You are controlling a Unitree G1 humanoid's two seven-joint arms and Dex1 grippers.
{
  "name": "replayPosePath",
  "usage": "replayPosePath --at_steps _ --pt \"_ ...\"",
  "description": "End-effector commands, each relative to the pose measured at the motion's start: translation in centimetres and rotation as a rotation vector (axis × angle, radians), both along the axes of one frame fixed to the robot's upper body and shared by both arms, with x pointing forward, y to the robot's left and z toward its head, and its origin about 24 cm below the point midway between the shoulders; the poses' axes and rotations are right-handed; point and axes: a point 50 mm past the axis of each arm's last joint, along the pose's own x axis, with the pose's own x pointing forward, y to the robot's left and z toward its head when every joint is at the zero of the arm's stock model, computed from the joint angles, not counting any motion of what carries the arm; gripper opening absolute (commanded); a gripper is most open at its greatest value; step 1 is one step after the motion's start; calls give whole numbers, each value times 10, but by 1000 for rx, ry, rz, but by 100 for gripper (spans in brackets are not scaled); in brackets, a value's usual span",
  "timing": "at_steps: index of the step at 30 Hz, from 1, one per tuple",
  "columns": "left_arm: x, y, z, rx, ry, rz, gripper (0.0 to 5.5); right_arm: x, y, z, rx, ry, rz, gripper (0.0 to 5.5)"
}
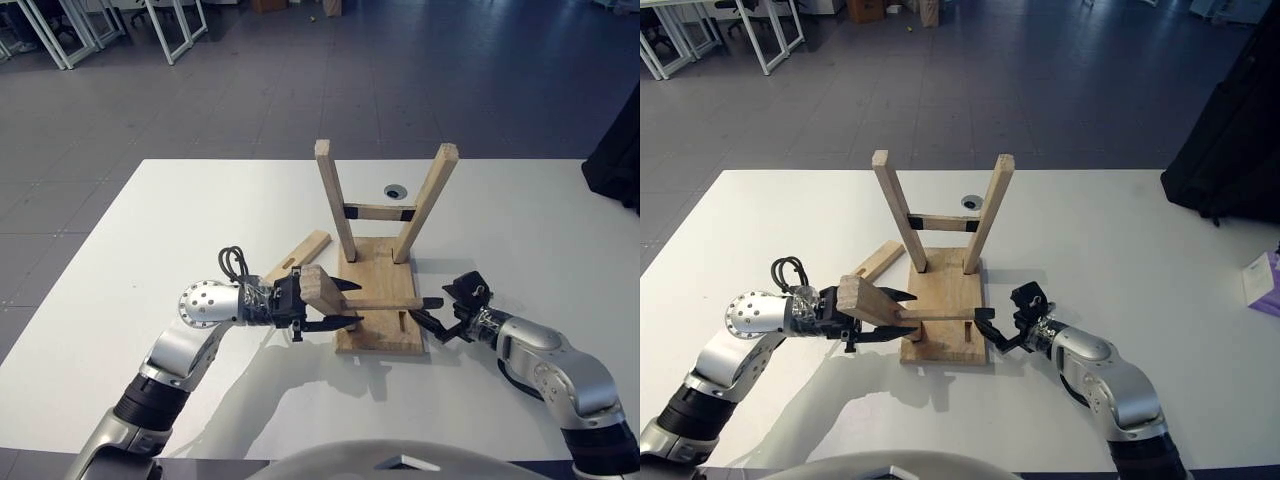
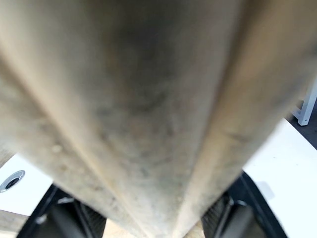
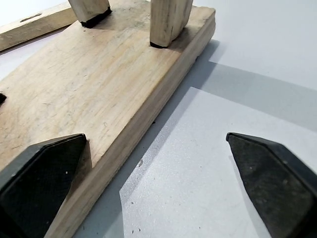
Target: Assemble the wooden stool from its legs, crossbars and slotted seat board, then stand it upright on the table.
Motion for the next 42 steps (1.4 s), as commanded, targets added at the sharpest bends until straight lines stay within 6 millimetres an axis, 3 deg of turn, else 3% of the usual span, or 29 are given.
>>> replayPosePath --at_steps 1,6,12,25,28,33,37,42 --pt "-1 26 -34 261 130 42 204 -4 1 -6 -27 32 -1 523" --pt "11 16 -17 131 185 103 204 -1 -1 -6 -36 34 10 523" --pt "22 11 -1 57 158 150 318 -2 0 -8 -35 39 12 527" --pt "5 39 2 284 218 -10 530 -4 -7 -14 -41 42 -45 527" --pt "5 49 -3 362 235 -4 530 -5 -7 -15 -39 43 -44 527" --pt "14 84 9 322 278 336 530 -9 -13 -15 -53 49 -58 527" --pt "14 86 24 170 265 638 530 -9 -19 -13 -51 35 -97 527" --pt "9 82 -2 174 376 949 530 -5 -21 -2 -41 -6 -130 527"
